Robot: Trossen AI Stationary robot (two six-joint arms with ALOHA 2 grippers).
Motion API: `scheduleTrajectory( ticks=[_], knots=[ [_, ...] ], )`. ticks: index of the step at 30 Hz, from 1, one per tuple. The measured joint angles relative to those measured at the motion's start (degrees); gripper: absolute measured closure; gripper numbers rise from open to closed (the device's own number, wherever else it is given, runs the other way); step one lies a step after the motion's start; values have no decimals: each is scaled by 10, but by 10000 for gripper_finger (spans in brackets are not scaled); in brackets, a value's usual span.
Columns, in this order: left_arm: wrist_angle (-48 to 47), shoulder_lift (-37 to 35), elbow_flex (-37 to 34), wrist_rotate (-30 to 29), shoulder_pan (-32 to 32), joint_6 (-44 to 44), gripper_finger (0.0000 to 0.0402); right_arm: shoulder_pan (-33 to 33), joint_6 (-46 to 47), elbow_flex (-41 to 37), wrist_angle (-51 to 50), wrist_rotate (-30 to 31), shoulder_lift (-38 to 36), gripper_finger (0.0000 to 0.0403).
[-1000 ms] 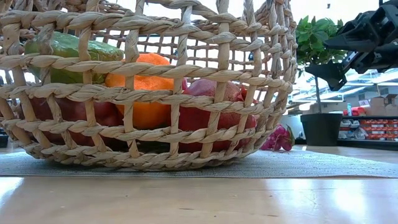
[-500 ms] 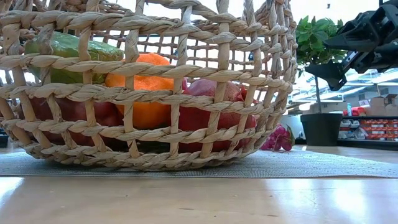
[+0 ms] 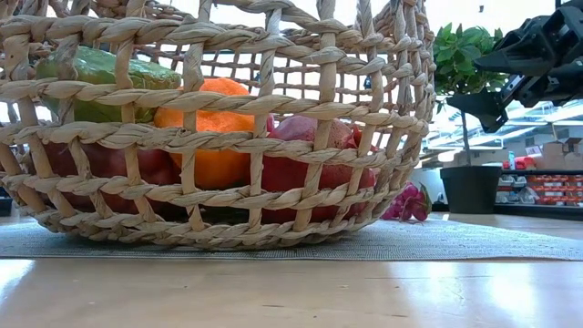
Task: Build produce basket
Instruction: Put the red apple into the brown basket
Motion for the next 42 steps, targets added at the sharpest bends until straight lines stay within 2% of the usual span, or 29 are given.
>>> scheduleTrajectory(
  ticks=[5,11,14,16,20,26,29,35,38,42],
  knots=[
    [63,62,3,40,40,19,211,0,0,0,0,0,0,55],
    [36,113,29,-4,25,-15,134,0,0,0,0,0,0,55],
    [24,122,49,2,15,-60,95,0,0,0,0,0,0,55],
    [7,125,59,19,2,-87,85,0,0,0,0,0,0,55],
    [19,125,65,27,-49,-140,89,0,0,0,0,0,0,55],
    [17,126,69,-88,-155,-211,116,0,0,0,0,0,0,55],
    [19,133,93,-140,-204,-218,127,0,0,0,0,0,0,55],
    [16,206,198,-204,-262,-150,145,0,0,0,0,0,0,55],
    [-21,249,271,-233,-257,-95,153,0,0,0,0,0,0,55],
    [-70,287,360,-215,-224,-38,167,0,0,0,0,0,0,55]
  ],
)
